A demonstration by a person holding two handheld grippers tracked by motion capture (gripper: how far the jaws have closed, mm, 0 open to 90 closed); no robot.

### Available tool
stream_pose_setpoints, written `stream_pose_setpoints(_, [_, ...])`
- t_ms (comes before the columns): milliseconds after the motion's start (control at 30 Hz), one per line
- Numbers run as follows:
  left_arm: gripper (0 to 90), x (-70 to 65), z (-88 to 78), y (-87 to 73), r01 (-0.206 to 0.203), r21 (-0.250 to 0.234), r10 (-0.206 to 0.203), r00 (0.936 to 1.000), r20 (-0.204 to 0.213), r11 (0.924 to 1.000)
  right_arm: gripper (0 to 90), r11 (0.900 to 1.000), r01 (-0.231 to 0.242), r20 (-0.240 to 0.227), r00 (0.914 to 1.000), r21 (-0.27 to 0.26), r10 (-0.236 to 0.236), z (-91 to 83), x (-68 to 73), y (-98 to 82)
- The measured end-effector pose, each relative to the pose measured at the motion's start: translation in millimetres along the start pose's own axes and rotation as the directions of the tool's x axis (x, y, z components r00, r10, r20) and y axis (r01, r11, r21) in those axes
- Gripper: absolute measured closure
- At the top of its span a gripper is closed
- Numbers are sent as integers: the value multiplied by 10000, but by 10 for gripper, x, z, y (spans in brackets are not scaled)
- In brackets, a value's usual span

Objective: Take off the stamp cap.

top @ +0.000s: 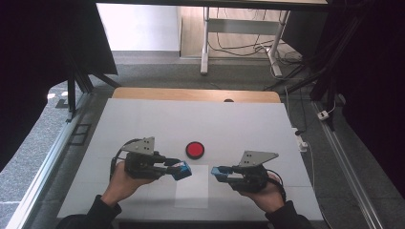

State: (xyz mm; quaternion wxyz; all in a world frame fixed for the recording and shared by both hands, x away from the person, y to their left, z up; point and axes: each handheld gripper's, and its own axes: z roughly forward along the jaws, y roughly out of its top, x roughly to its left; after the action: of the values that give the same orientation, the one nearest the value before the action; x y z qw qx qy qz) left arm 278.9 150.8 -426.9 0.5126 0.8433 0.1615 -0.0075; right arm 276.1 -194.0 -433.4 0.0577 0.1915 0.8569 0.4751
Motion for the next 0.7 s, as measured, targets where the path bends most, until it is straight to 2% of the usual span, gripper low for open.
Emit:
stream_pose_setpoints(300, [711, 3, -19, 4, 38, -35, -39, 9997, -260, 10000, 693, 9996, -152, 722, 9972, -217, 167, -140, -22, -59])
stream_pose_setpoints(700, [710, 17, -26, -7, 63, 18, -62, 9980, -630, 10000, 693, 9992, -380, 1711, 9845, -110, 393, -336, -29, -221])
